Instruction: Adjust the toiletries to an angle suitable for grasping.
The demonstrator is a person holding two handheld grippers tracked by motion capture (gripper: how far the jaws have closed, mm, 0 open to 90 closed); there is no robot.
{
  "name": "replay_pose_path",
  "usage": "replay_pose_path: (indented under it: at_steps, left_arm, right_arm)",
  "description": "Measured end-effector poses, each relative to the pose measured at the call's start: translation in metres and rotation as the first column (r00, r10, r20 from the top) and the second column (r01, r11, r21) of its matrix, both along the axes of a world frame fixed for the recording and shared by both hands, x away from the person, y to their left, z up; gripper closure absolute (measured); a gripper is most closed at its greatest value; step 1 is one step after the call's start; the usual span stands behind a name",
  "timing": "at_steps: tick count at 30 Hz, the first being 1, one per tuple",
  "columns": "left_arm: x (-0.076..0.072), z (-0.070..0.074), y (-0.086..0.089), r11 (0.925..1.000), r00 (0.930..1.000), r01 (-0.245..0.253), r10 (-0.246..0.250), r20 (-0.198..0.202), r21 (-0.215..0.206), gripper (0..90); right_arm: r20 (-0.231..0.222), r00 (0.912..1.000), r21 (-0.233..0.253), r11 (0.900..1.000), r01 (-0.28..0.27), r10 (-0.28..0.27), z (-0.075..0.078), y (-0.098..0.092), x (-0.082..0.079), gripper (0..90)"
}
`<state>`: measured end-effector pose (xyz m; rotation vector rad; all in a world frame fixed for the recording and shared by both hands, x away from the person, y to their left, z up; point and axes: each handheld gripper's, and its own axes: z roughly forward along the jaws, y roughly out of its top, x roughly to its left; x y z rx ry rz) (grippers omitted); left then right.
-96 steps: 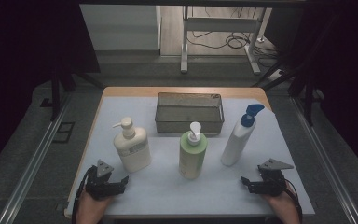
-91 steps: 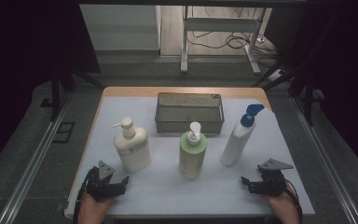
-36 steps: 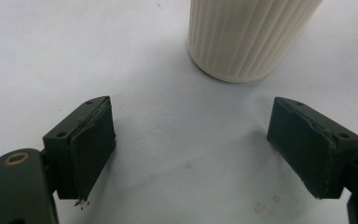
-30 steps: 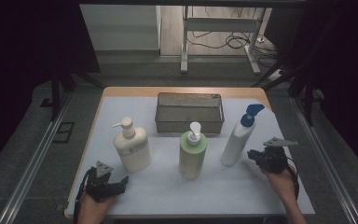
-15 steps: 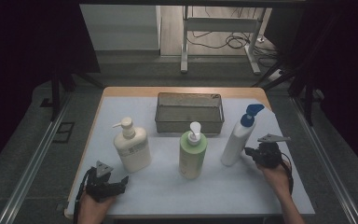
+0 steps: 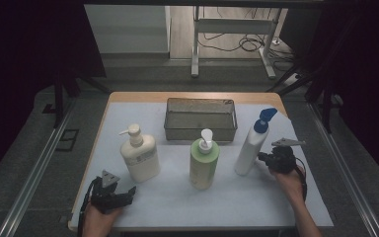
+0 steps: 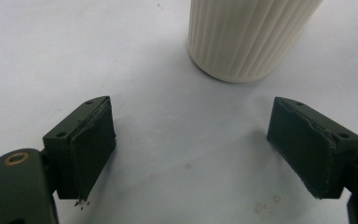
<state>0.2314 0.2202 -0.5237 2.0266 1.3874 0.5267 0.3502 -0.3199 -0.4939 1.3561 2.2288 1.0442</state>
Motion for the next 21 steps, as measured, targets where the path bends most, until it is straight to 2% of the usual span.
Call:
replay_pose_path:
  at_steps: [12, 21]
  left_arm:
    - [0.0, 0.0, 0.0, 1.0, 1.0, 0.002, -0.002, -0.001, 0.003, 15.0]
    - [0.0, 0.0, 0.0, 1.0, 1.0, 0.002, -0.002, -0.001, 0.003, 15.0]
  right_arm:
    - [0.003, 0.9995, 0.024, 0.999, -0.03, 0.03, -0.004, 0.008, 0.015, 89.5]
    - [0.0, 0.9991, 0.025, 0.999, -0.041, 0.041, -0.004, 0.012, 0.017, 88.0]
